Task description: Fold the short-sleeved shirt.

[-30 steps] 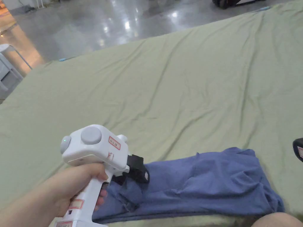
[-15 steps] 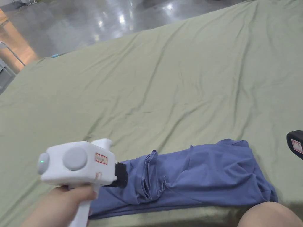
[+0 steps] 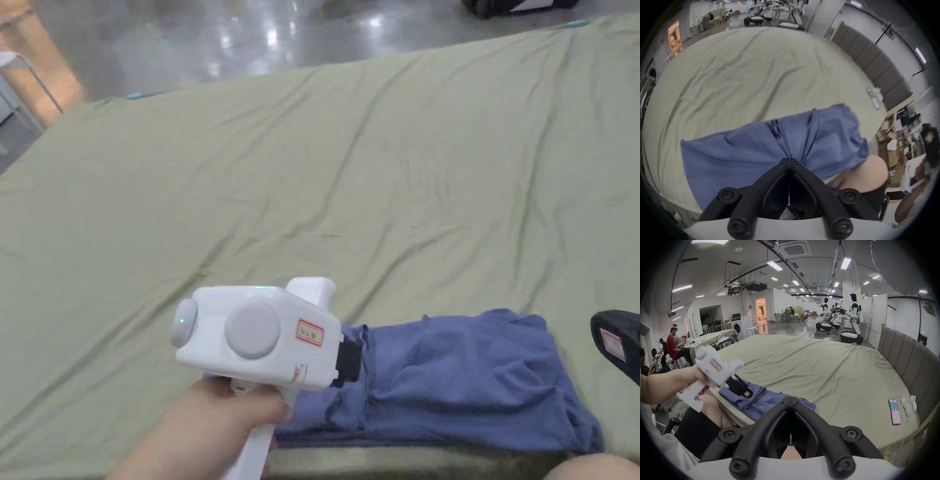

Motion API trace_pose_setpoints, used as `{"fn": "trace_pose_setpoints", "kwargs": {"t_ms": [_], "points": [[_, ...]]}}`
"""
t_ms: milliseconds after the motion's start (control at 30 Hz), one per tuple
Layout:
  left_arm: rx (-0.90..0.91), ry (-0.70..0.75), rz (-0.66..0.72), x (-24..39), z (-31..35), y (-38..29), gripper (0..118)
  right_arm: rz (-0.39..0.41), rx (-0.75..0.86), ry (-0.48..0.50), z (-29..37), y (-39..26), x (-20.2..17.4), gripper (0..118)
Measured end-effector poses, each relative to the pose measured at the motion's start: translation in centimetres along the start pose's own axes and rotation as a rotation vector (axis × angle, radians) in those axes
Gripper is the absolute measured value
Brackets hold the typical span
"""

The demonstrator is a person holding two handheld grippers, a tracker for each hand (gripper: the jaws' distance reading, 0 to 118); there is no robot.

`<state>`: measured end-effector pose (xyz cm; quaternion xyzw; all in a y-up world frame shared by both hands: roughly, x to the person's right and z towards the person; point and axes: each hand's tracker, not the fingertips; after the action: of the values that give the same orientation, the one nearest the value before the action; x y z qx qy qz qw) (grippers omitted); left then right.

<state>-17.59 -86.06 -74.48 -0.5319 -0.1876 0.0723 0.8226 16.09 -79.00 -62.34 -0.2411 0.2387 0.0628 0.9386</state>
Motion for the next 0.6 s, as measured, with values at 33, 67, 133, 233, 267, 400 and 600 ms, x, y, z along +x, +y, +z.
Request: {"fn": "trace_pose_setpoints", "kwargs": {"t_ms": [33,67,133,233,267,400,600], "points": [[0.045,-0.017,0.008,-1.2,1.8,-0.3,0,0.012,-0.006,0.001,-0.3,0.1,-0.3,0],[0.088,-0.052,0.025,-3.5,3.6,-0.8,1,0.022,-0.009,0.004,-0.5,0.3,-0.6,0],[0.148,-0.148,0.104,-7.8,6.3,-2.1,39,0.031,-0.018,0.016,-0.9,0.6,-1.0,0],[0.137,-0.234,0.225,-15.2,7.4,-4.4,117,0.036,-0.034,0.038,-1.7,1.1,-1.7,0],[0.130,-0.231,0.289,-17.8,7.2,-5.3,117,0.039,-0.043,0.046,-2.0,1.2,-2.0,0],[0.260,-0.448,0.567,-25.6,4.5,-8.2,116,0.055,-0.065,0.046,-3.2,1.3,-3.0,0],[0.298,-0.736,0.595,-27.0,-1.9,-8.8,116,0.058,-0.104,0.025,-4.6,1.6,-4.0,0]]}}
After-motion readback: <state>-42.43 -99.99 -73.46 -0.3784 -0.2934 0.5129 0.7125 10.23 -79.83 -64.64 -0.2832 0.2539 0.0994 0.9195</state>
